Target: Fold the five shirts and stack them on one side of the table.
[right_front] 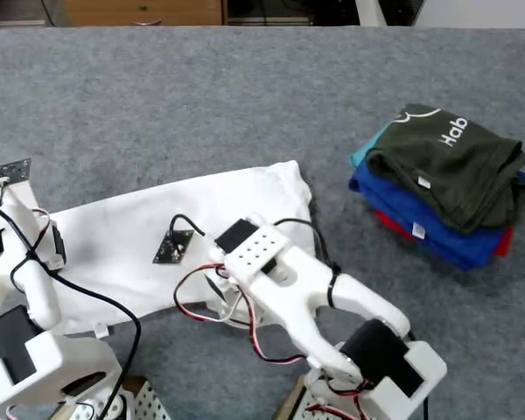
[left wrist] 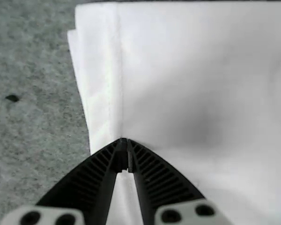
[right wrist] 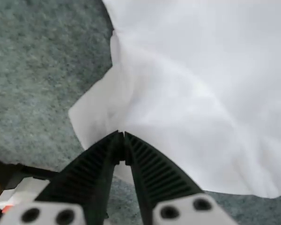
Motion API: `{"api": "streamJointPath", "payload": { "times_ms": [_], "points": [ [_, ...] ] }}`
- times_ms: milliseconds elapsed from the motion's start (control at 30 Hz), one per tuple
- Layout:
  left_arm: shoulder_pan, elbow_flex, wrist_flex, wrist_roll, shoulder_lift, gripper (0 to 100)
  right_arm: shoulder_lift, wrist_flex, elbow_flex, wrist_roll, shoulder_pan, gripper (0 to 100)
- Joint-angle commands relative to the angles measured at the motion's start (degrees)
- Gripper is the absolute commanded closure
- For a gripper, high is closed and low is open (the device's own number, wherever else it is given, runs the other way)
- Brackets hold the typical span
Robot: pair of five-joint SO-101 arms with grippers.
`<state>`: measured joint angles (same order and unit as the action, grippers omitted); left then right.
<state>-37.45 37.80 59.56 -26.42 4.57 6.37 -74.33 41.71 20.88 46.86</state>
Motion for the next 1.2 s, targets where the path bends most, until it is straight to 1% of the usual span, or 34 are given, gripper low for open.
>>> {"api": "streamJointPath", "payload": {
  "times_ms": [0, 133, 267, 400, 467, 533, 600, 733, 833, 933, 1033, 1100, 1167],
  "points": [
    [-0.9, -0.2, -0.3, -0.6, 0.6, 98, 2.6, 0.4, 0.7, 0.1, 0.7, 99.4],
    [-0.9, -0.1, 0.0, -0.5, 0.6, 98, 2.6, 3.0, 5.0, 0.1, 1.7, 99.4],
    [-0.9, -0.7, 2.2, -0.5, 0.6, 98, 2.9, 6.2, 9.4, 0.1, 2.7, 99.4],
    [-0.9, -0.6, 2.5, -0.5, 0.6, 98, 3.1, 5.9, 8.3, 0.0, 2.0, 99.4],
    [-0.9, -0.6, 2.5, -0.4, 0.6, 98, 3.1, 2.9, 5.8, 0.0, 1.1, 99.4],
    [-0.9, -1.3, 2.6, -0.2, 0.6, 98, 3.1, -1.4, 1.0, 0.4, -0.9, 99.4],
    [-0.9, -3.0, 3.6, 0.1, 0.6, 98, 3.1, -6.0, -5.1, 3.5, -5.1, 99.4],
    [-0.6, -12.0, 9.1, 6.4, 0.0, 98, 2.5, -10.9, -21.6, 6.6, -17.7, 99.4],
    [0.4, -17.7, 11.4, 10.0, 0.0, 98, 0.1, -11.8, -33.6, 6.8, -23.4, 99.2],
    [2.7, -20.0, 12.7, 10.4, 0.0, 97, -6.5, -12.5, -43.1, 6.3, -25.5, 93.7],
    [4.6, -20.2, 12.7, 10.7, 0.0, 91, -15.3, -13.6, -52.0, 4.3, -25.8, 82.9],
    [4.9, -20.5, 12.5, 10.8, 0.0, 87, -21.5, -14.3, -57.7, 3.2, -25.8, 77.6],
    [5.1, -20.5, 12.3, 12.2, 0.0, 86, -27.9, -15.2, -63.4, 2.7, -25.8, 76.9]
  ]
}}
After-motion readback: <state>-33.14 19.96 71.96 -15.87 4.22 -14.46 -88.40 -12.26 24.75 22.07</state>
